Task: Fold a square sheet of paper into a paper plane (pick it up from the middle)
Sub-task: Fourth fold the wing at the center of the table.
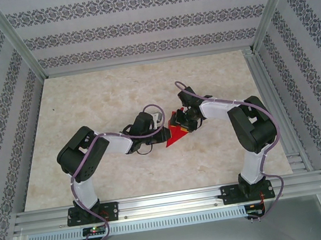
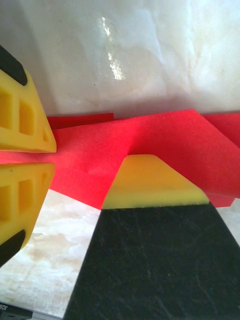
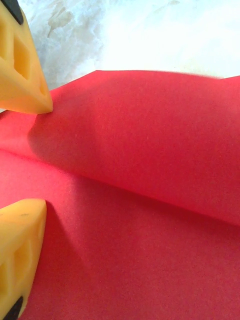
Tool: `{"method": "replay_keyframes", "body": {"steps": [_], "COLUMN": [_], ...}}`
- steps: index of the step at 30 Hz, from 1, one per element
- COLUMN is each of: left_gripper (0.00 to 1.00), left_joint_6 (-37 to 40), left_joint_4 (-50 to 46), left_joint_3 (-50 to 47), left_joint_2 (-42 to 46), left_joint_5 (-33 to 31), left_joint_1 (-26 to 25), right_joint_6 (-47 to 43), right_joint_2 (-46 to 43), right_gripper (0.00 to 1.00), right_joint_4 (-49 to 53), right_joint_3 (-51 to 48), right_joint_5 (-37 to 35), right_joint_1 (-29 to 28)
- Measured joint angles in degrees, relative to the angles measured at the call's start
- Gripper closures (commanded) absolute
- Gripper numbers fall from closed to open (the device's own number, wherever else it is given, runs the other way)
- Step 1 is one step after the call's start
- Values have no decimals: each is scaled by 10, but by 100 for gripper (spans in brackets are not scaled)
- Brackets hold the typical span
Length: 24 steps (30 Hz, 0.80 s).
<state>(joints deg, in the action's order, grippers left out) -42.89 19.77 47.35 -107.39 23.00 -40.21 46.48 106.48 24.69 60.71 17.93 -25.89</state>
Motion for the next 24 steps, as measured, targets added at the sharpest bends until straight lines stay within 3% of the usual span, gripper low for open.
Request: {"method": "replay_keyframes", "body": {"steps": [14,24], "left_gripper": [87,91], "left_joint_6": [7,13], "left_joint_4": [-23,-38], "left_joint_3": [14,21], "left_joint_2": [-11,-14], "left_joint_5": [-6,-11], "left_joint_1": [0,0], "right_joint_6": [2,4], "right_joint_2": [3,3], "right_gripper": [47,55], "right_joint_4": [6,9], "right_joint_3": [4,3], "right_joint_5": [-1,-7], "right_joint_1": [0,0]}}
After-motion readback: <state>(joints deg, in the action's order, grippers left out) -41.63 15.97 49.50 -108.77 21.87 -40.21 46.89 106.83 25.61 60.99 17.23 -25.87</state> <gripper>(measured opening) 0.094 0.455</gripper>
